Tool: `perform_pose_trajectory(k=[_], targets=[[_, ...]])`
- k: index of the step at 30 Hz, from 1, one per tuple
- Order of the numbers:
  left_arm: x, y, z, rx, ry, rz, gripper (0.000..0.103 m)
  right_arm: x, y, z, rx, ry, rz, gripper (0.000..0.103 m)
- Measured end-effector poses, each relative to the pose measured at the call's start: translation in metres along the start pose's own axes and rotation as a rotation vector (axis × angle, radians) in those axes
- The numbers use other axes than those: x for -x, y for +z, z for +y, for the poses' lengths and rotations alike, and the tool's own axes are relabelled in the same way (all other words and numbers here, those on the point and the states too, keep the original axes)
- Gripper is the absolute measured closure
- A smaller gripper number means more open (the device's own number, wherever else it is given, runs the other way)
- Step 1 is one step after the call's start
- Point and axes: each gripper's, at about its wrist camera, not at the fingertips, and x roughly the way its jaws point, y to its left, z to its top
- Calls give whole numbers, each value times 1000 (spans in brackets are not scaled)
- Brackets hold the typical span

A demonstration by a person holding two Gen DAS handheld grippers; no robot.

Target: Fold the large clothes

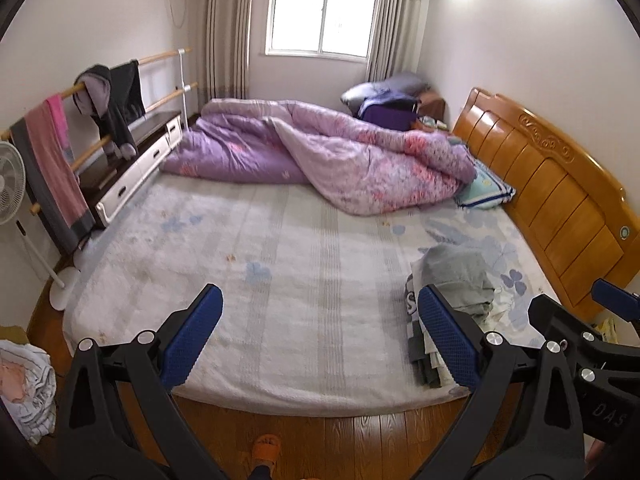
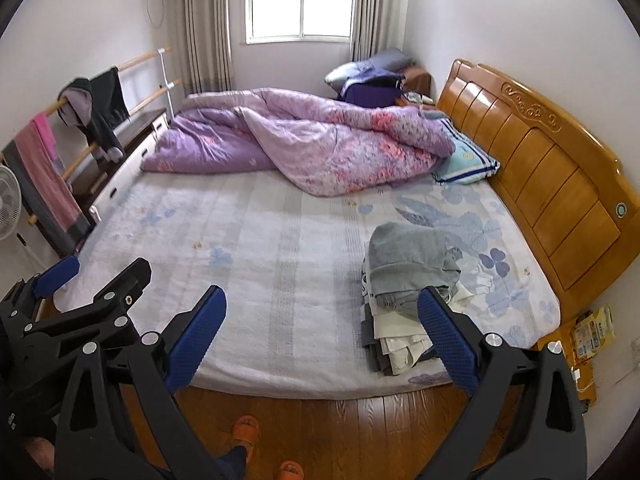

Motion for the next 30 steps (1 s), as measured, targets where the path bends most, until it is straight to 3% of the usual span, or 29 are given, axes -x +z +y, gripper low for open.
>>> perform_pose_trajectory(k=[4,15,30], targets=[[29,7,-7,-36,31,-48,5,24,1,-6,-12,14,-35,8],[91,31,-15,-69,18,-161,5,75,5,-11,-29,3,-141,8],[96,37,-13,-68,15,-161,5,82,8,-11,-35,-2,-161,8]])
